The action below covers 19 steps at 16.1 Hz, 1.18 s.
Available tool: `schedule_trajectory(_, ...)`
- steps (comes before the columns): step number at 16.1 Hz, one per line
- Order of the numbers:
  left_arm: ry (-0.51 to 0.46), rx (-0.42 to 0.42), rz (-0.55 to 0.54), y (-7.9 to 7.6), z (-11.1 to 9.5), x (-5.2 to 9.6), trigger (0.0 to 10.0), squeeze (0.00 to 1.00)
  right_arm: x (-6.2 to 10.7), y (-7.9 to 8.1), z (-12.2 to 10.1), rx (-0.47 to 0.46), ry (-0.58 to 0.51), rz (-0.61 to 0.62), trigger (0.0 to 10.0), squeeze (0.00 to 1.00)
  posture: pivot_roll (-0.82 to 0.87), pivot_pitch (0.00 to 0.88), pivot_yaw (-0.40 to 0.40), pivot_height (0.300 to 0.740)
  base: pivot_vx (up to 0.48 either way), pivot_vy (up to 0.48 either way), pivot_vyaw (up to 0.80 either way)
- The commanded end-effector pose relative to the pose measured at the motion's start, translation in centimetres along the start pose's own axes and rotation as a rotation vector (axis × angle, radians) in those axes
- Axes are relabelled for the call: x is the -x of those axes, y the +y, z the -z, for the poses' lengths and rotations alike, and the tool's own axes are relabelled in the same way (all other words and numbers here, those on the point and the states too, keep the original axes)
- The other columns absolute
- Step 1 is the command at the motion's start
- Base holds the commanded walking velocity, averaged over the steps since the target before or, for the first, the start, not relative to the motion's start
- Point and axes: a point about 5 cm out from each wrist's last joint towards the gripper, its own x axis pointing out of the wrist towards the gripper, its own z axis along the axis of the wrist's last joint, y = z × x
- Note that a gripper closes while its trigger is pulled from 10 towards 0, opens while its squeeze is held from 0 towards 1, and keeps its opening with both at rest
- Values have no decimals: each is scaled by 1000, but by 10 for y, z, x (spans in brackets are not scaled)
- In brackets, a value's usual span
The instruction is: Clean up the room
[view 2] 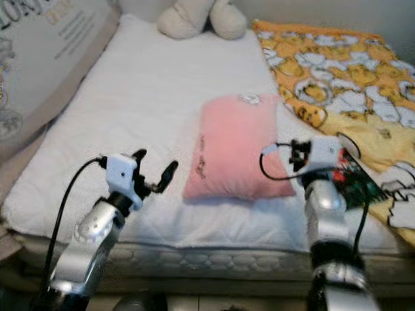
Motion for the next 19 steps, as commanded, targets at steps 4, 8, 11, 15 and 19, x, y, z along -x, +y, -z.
schedule_trajectory(4, 18, 29, -177, 26, 5, 14, 10000, 0, 73, 50, 16, 92, -69, -114, 10000, 1000, 56, 17, -28, 727, 0, 0, 0)
schedule_trajectory(8, 5, -28, -194, 17, 4, 18, 10000, 0, 101, 61, 16, 62, -70, -175, 10000, 0, 43, 11, -23, 727, 0, 0, 0)
schedule_trajectory(11, -26, -63, -194, 21, -4, 7, 10000, 0, 75, 66, 16, -145, 12, -109, 10000, 0, 36, 0, -13, 727, 0, 0, 0)
schedule_trajectory(15, 11, -75, -177, 34, 2, 30, 10000, 0, 92, 66, 21, -148, 48, -208, 10000, 0, 29, 0, -15, 727, 0, 0, 0)
schedule_trajectory(19, 13, -120, -162, 28, 1, 28, 10000, 0, 87, 68, 25, -167, 80, -213, 10000, 0, 30, 0, -10, 727, 0, 0, 0)
